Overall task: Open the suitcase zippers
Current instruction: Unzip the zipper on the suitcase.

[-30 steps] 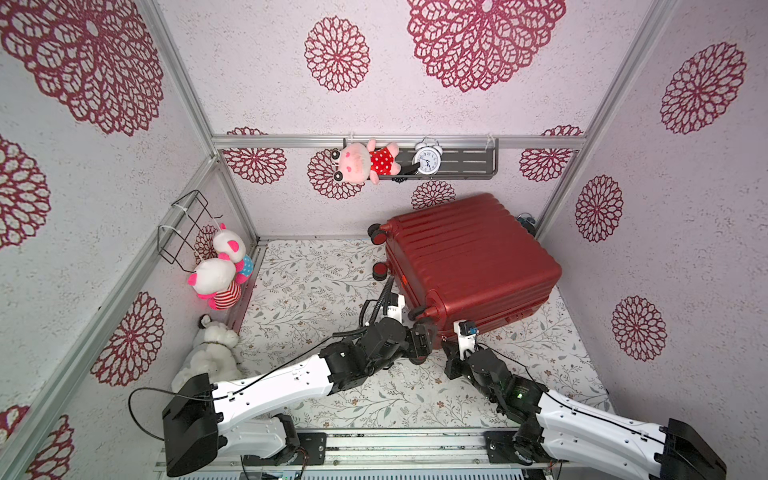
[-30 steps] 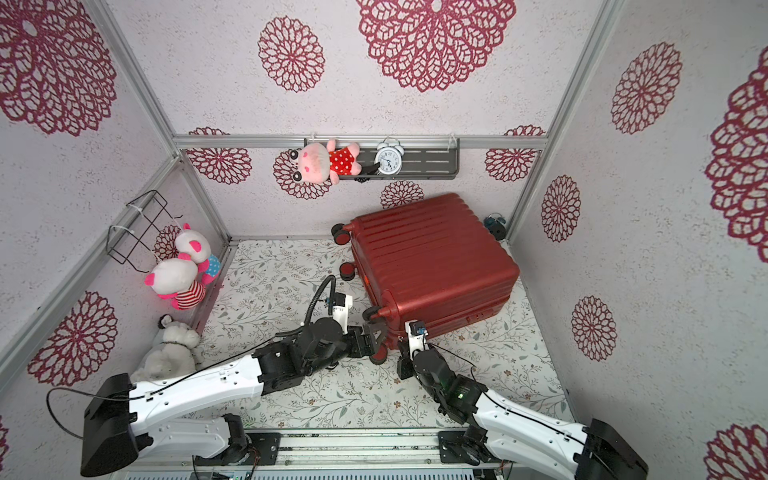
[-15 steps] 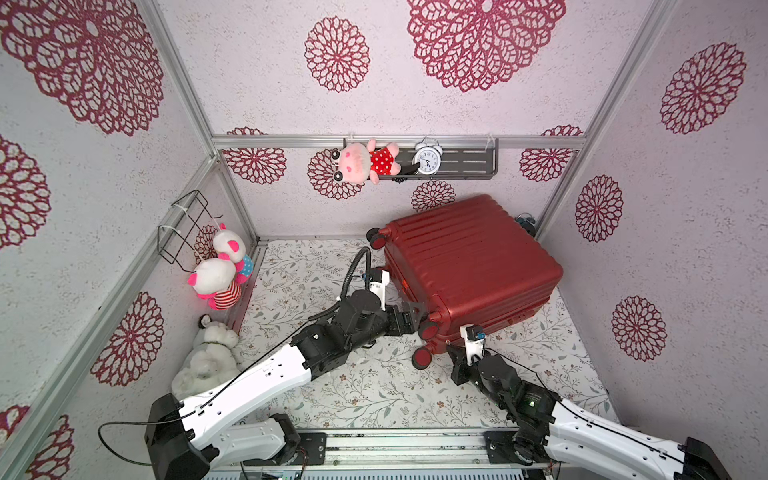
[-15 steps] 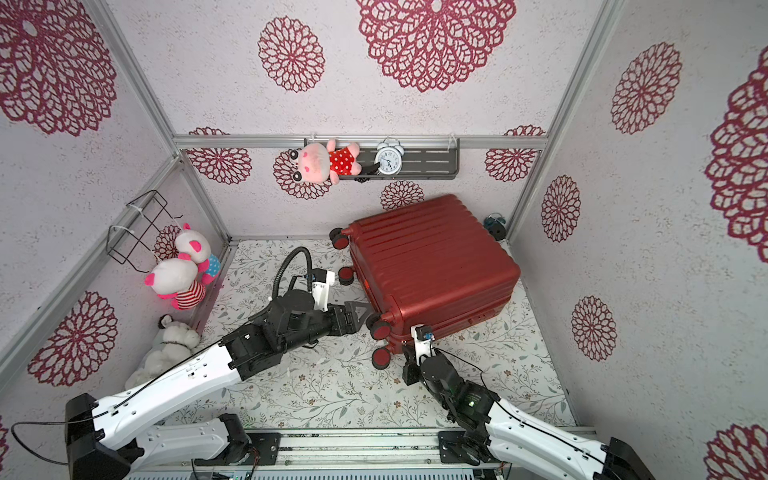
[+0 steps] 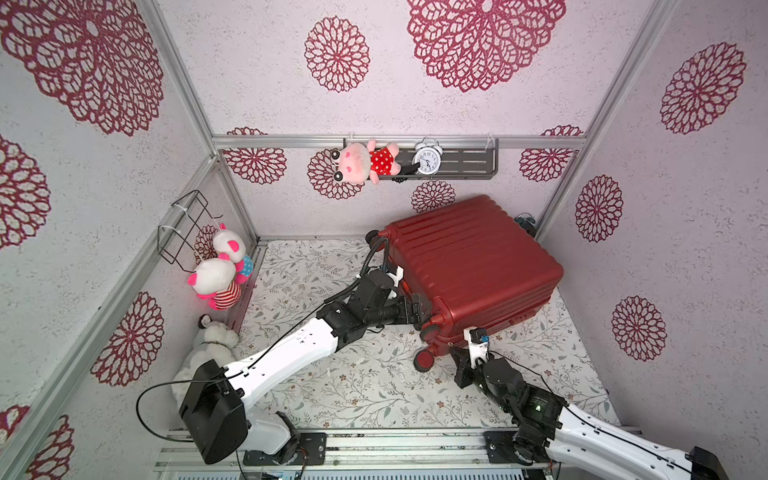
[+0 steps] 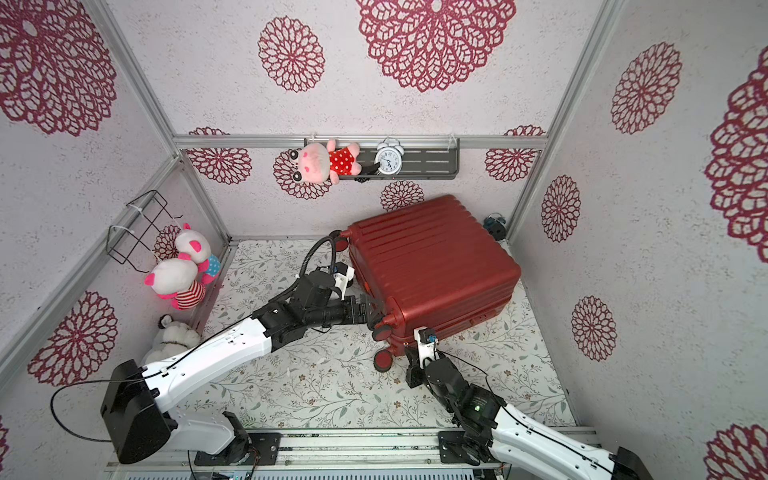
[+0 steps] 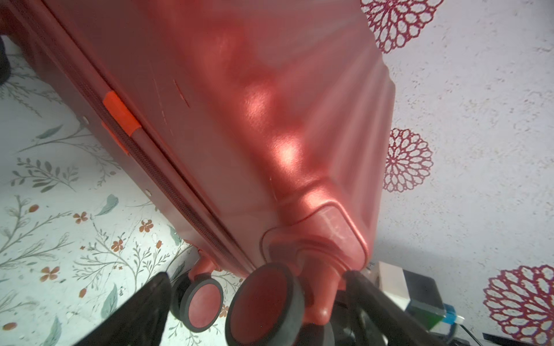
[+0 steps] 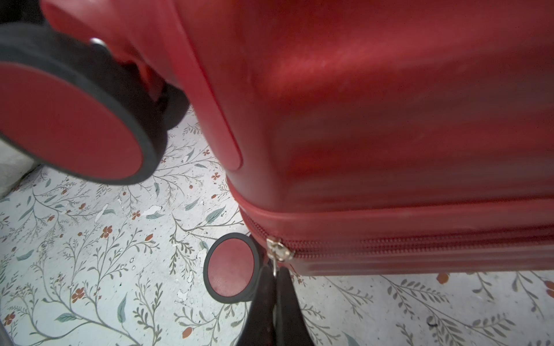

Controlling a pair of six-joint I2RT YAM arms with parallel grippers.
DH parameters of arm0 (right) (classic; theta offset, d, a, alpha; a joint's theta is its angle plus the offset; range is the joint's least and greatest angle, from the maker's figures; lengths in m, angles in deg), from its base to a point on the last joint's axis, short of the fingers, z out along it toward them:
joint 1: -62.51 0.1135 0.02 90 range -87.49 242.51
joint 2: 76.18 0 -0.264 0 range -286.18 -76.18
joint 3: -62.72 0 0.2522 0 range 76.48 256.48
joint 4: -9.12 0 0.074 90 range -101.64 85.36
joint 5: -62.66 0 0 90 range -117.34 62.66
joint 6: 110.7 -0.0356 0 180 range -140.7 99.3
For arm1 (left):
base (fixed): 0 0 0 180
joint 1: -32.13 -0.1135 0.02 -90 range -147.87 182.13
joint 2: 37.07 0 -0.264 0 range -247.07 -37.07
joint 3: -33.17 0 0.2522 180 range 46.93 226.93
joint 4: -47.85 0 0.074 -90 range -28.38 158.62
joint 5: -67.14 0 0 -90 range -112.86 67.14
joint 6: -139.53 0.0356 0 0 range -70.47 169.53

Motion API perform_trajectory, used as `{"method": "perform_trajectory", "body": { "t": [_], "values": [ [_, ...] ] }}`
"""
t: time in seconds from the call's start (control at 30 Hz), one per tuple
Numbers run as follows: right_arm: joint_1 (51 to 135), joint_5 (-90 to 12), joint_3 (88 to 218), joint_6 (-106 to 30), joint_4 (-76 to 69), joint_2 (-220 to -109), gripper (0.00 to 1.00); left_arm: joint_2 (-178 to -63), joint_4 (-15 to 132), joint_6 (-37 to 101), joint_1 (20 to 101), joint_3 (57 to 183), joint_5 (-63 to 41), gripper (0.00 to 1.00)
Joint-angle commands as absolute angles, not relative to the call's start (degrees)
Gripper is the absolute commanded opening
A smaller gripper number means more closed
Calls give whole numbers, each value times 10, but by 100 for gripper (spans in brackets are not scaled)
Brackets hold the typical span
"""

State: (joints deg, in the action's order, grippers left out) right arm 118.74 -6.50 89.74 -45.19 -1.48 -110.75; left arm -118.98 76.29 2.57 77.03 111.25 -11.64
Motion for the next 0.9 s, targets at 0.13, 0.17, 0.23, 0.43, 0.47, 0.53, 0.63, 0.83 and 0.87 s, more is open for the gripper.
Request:
{"method": "perform_trajectory", "body": {
  "t": [0.13,0.17,0.23,0.43,0.47,0.53,0.63,0.83,0.87],
  "values": [
    [1200,-95,906,-433,46,-1144,0,-1177,726,29,746,1101,-89,93],
    [1200,-93,904,-433,46,-1142,0,-1165,731,29,741,1098,-94,93],
    [1200,-95,895,-435,49,-1130,0,-1139,745,30,731,1093,-105,93],
    [1200,-84,867,-440,27,-1074,0,-1068,780,39,712,1059,-134,91],
    [1201,-84,866,-441,23,-1067,0,-1063,776,36,708,1050,-131,90],
    [1201,-84,866,-443,14,-1055,0,-1059,765,32,701,1028,-131,81],
    [1201,-86,865,-449,12,-1051,0,-1074,728,15,699,1004,-102,64],
    [1204,-85,878,-443,34,-1089,0,-1118,640,-10,722,956,-79,47],
    [1205,-85,882,-441,38,-1097,0,-1128,638,-9,723,957,-80,46]
  ]
}}
